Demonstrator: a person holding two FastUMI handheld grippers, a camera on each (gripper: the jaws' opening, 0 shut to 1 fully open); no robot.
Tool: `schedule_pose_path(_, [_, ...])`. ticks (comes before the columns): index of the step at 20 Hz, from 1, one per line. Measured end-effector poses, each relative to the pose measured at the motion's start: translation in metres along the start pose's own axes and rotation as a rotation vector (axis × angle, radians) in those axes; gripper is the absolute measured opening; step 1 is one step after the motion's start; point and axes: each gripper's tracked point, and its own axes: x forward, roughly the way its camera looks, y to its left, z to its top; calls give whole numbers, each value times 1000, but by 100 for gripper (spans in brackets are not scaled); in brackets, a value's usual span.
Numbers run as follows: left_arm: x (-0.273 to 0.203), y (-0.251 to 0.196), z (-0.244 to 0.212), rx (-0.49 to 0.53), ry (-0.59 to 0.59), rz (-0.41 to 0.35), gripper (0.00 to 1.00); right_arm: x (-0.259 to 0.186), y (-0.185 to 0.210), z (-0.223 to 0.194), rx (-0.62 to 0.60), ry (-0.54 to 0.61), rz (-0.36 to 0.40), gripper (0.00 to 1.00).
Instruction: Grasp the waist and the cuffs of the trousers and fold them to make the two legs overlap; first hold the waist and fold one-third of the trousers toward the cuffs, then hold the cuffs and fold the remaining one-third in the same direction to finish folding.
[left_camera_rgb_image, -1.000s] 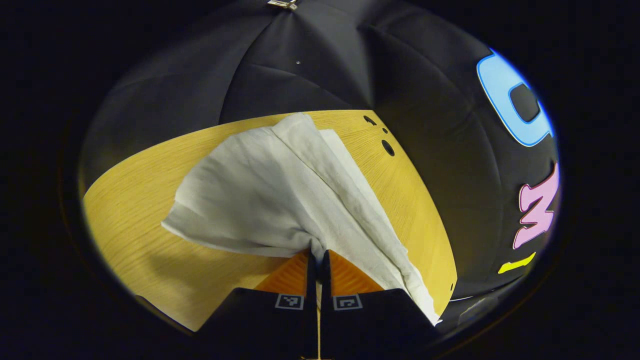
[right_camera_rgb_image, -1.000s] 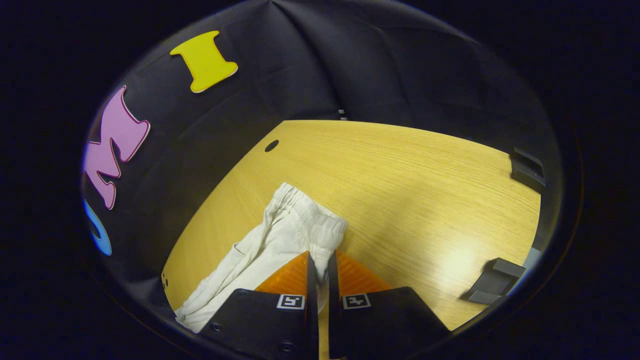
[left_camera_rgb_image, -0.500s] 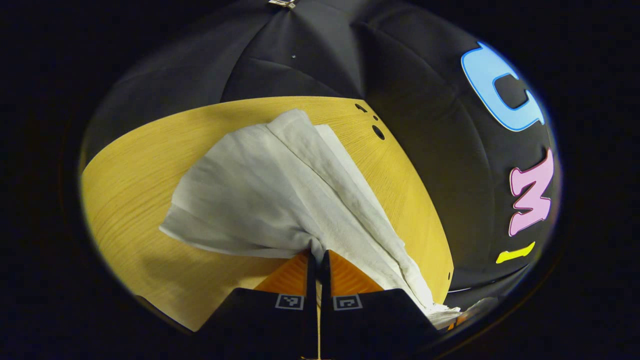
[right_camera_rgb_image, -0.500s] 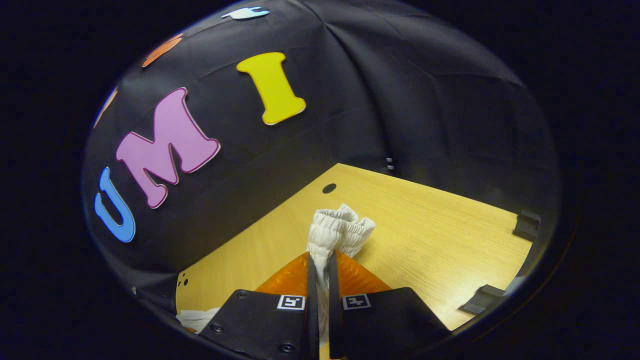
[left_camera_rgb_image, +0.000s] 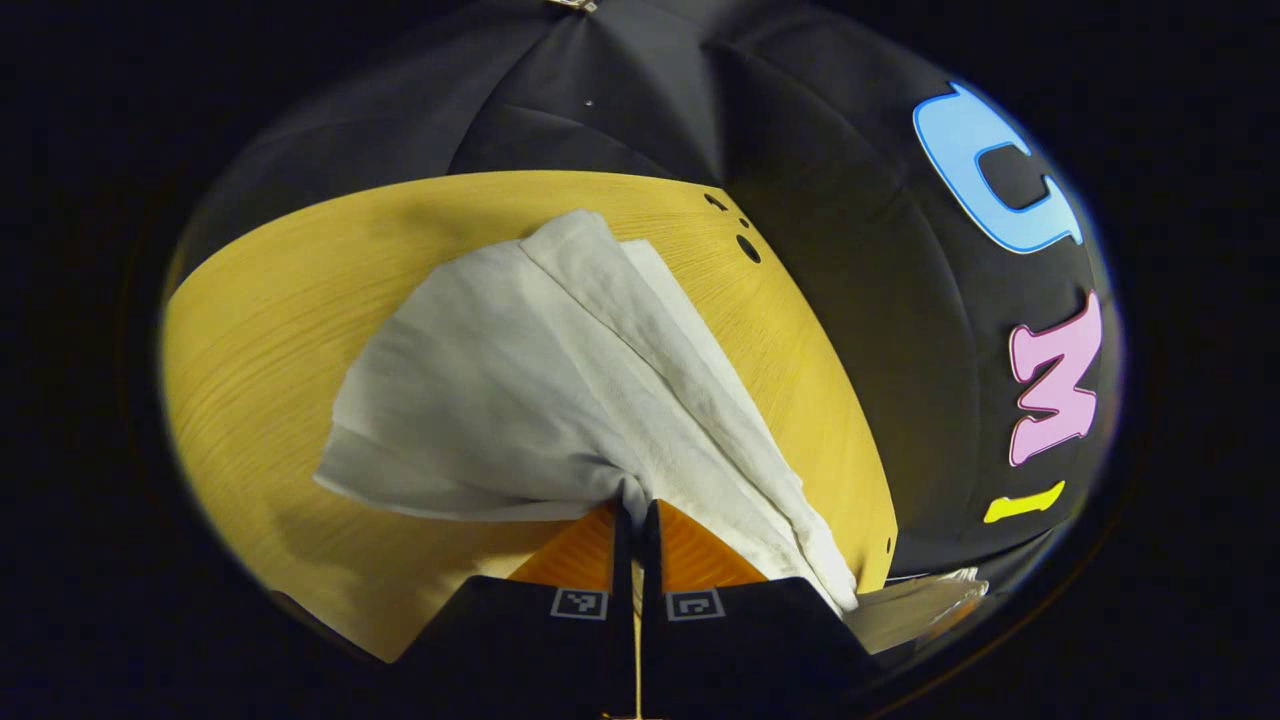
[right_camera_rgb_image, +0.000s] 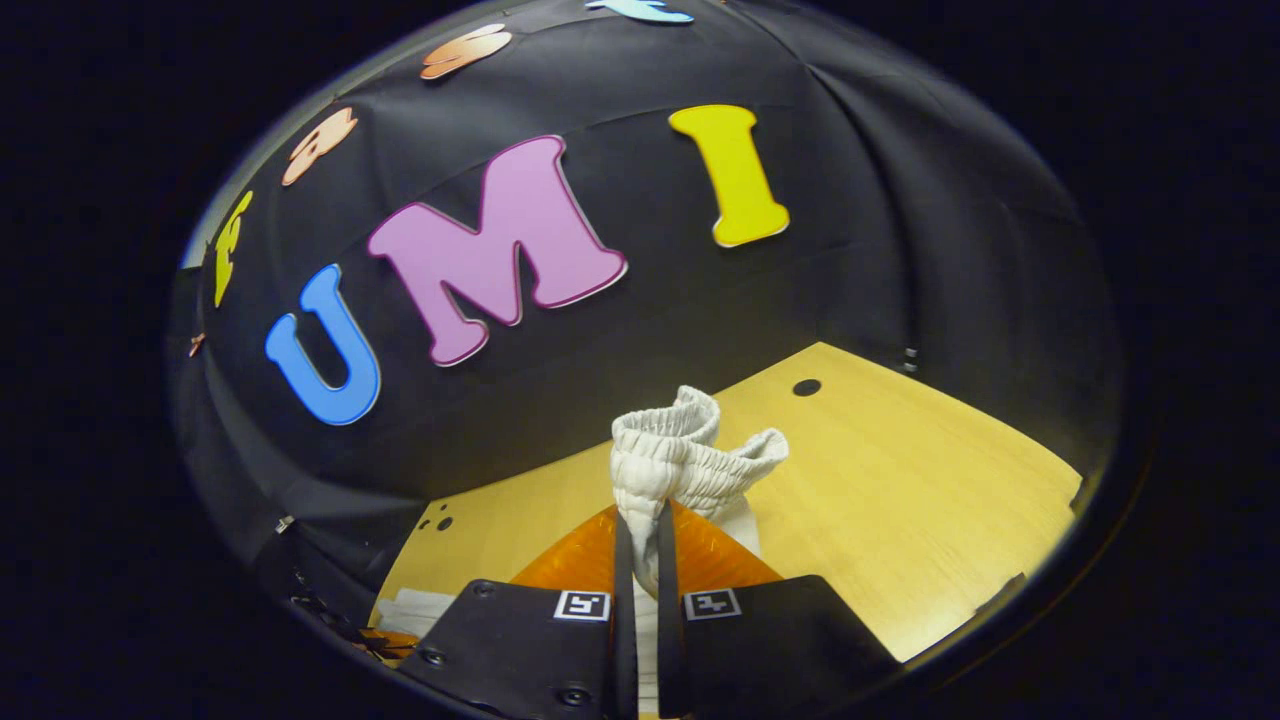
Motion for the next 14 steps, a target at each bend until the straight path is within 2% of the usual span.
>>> schedule_pose_path(8, [2,-1,-2,-14,-5,-5,7,17,84,-95,-130,191,146,12])
schedule_pose_path(14, [2,-1,-1,-16,-1,-10,7,18,117,-178,-224,373,227,12])
